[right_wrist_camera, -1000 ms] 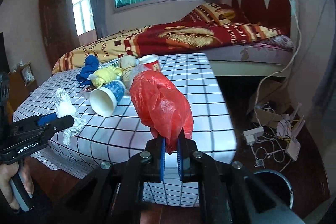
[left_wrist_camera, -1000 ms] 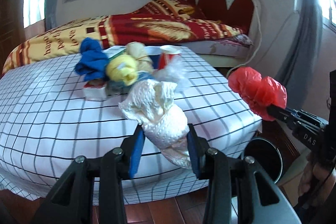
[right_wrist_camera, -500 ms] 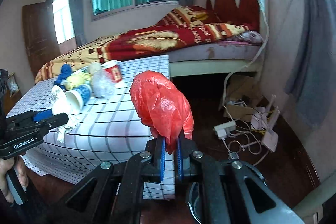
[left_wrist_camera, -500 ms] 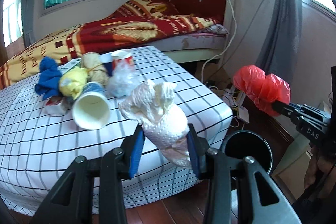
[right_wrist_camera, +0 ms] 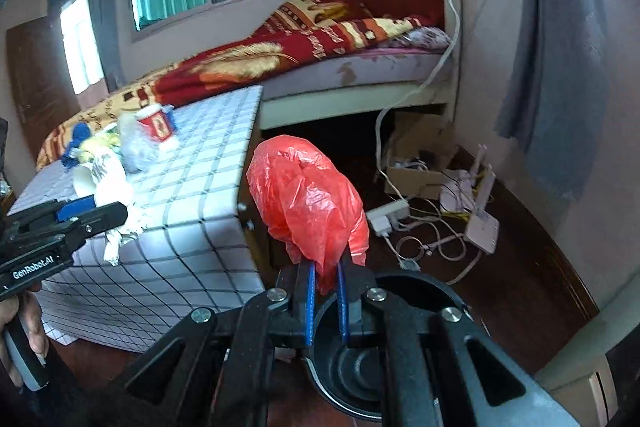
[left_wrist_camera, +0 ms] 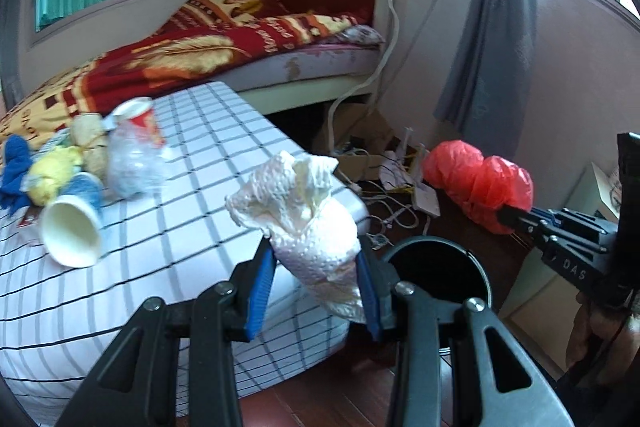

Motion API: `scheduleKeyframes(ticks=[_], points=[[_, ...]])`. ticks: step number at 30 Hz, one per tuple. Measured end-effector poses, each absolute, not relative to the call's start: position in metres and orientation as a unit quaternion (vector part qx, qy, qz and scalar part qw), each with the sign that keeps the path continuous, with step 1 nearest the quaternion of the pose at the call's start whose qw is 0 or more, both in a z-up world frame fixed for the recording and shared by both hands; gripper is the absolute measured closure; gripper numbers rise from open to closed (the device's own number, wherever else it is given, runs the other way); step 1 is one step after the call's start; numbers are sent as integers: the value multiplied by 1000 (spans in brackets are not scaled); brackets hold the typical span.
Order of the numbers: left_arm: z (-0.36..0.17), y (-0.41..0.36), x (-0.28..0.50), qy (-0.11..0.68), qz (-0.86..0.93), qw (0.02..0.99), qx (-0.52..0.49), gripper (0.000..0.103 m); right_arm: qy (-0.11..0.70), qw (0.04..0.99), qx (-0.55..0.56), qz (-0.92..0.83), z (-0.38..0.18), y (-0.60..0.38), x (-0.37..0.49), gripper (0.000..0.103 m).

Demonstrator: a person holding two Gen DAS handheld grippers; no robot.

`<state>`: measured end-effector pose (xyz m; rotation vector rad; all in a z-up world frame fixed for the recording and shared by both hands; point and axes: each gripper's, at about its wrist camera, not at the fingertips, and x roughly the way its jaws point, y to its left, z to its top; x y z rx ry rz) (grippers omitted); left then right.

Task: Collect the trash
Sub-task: 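Carry the tissue and red bag over the black bin with both grippers, then open both grippers to drop the tissue and red bag into the bin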

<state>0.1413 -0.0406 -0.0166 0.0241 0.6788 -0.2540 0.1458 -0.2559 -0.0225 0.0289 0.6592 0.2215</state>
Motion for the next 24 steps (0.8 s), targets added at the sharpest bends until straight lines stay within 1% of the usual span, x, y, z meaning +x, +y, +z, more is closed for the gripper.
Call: scheduleKeyframes(ticks=[8,15,20,24], points=[[-43,-102,149,367,-200,908,40,62,367,927,17,71,-56,-302,140,93],[-88,-153,164,415,-251,871,69,62,418,907,12,58,-97,-331,134,93],[-123,-176,177,458,-270,843,78,62,451,890,19,59,-128,-348,140,93],[-138,-185,183,478,-276,830,84,61,468,881,28,64,-146,-353,147,93]])
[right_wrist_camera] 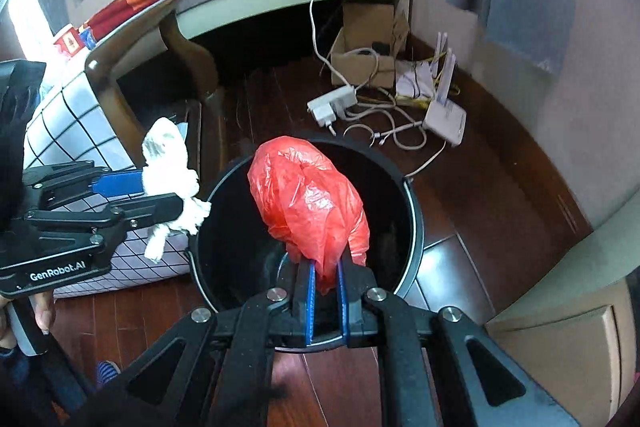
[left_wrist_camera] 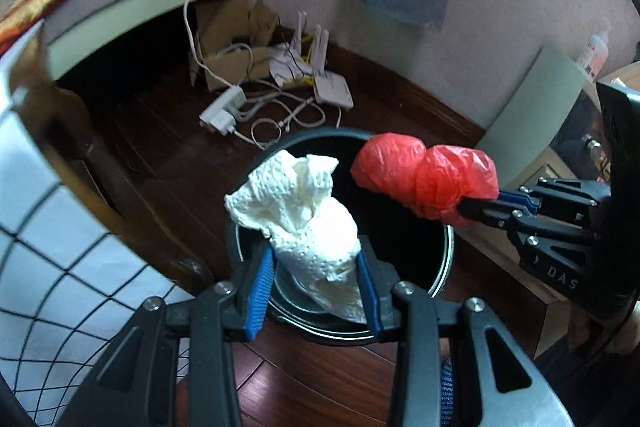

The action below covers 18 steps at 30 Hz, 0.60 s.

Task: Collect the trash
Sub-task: 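Open both grippers to drop the tissue and red bag into the bin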

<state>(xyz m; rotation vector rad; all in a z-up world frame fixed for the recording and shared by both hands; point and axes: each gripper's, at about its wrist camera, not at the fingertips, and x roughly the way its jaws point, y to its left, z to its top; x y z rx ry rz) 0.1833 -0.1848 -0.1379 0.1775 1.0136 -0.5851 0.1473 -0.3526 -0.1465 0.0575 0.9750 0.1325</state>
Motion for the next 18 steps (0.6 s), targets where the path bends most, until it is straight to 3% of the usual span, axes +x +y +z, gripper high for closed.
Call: scheduleKeyframes(ticks=[2,3,4,5,6,8,12,18], points=[[-146,-191,186,491,-279,821,88,54,478,875,24,69,-157,-353,153,90],[-151,-192,189,498,-268,820,92,38,492,869,12,60,-167,-354,158,71],[-153,-192,190,499,-258,822,93,30,500,865,6,45,-174,-357,161,55],[-152,-190,189,496,-250,826,91,14,509,861,7,24,-181,-364,163,32],[-152,-189,189,496,-243,829,91,0,510,860,15,13,-185,-371,162,27],[-148,-186,185,489,-238,834,93,0,512,859,24,-7,-187,-382,162,24],[-141,-183,180,475,-230,843,102,0,502,864,30,-23,-179,-391,160,5],[-114,-173,175,444,-213,865,95,0,475,879,24,-31,-156,-387,160,3]])
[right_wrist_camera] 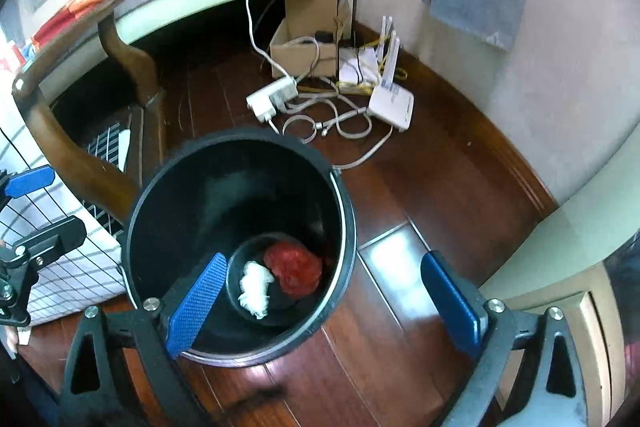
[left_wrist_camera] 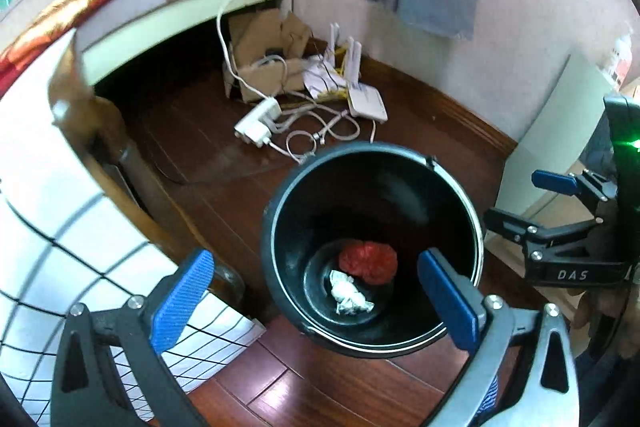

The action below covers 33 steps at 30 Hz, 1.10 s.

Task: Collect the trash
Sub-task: 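Open both grippers to drop the tissue and red bag into the bin, then move both grippers back toward the items on the table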

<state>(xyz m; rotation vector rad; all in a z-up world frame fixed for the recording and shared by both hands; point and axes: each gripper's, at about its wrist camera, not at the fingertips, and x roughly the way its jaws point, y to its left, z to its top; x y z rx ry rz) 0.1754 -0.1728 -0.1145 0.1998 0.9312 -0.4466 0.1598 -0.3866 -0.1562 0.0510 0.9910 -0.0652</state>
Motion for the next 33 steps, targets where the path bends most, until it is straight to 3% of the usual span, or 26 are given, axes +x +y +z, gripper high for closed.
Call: scheduleKeyframes(ticks=[17,33], points=[[-45,-121,161,376,-157,911,61,0,394,919,14,5,-83,-335,150,1],[-12,-22,134,347,-59,936,29,0,327,939,-24,102,-19,-231,150,0]])
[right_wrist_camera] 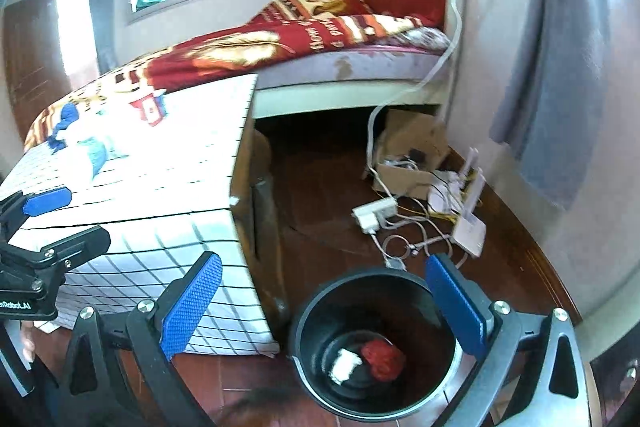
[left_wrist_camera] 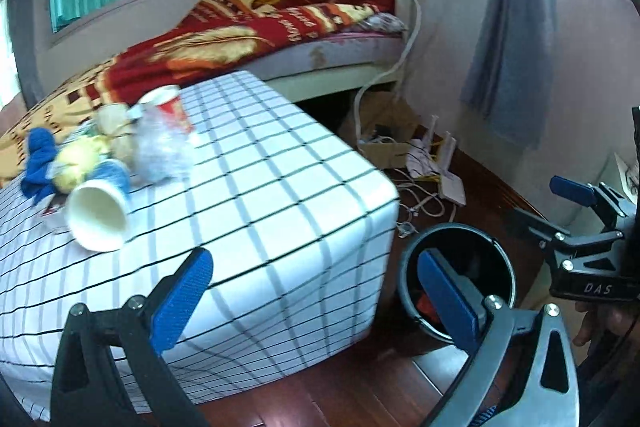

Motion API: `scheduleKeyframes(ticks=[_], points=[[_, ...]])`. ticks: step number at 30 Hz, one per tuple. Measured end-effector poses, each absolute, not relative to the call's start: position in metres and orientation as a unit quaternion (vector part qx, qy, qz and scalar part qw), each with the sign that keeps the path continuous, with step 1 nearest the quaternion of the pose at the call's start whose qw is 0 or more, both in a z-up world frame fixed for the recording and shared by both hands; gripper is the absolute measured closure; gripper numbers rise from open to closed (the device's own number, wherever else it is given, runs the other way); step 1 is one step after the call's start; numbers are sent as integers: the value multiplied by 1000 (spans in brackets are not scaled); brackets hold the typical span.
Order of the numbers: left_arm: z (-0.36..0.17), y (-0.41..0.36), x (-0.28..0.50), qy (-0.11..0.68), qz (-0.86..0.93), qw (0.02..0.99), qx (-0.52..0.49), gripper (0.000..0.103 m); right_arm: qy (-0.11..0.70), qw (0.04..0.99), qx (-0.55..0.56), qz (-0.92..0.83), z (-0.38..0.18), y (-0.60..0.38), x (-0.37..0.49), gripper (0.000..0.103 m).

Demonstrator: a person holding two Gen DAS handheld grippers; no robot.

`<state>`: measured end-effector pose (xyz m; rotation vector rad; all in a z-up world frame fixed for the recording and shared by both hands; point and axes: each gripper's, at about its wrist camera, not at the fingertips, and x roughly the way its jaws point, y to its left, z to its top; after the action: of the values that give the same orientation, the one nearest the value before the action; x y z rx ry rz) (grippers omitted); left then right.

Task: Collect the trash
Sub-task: 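Move both grippers back toward the items on the table, then grasp the blue cloth with the left gripper while the right gripper grasps the clear plastic bag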

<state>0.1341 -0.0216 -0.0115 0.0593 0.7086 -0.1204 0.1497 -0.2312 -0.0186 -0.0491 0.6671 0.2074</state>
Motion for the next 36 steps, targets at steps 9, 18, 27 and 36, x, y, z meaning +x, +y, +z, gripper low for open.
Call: scheduleKeyframes(ticks=[9,18,27,36], points=[[-5,47,115,339,4,941,6,0,310,936,-40,163,-5,-167,157,0],[-8,141,99,340,78,936,-46,2,299,922,-87,229,4,-68,176,0],[-13,219,131,336,120,931,-81,18,285,916,-98,266,9,7,218,1],[-11,251,189,329,113,934,-85,24,309,901,-99,289,-4,53,279,20]])
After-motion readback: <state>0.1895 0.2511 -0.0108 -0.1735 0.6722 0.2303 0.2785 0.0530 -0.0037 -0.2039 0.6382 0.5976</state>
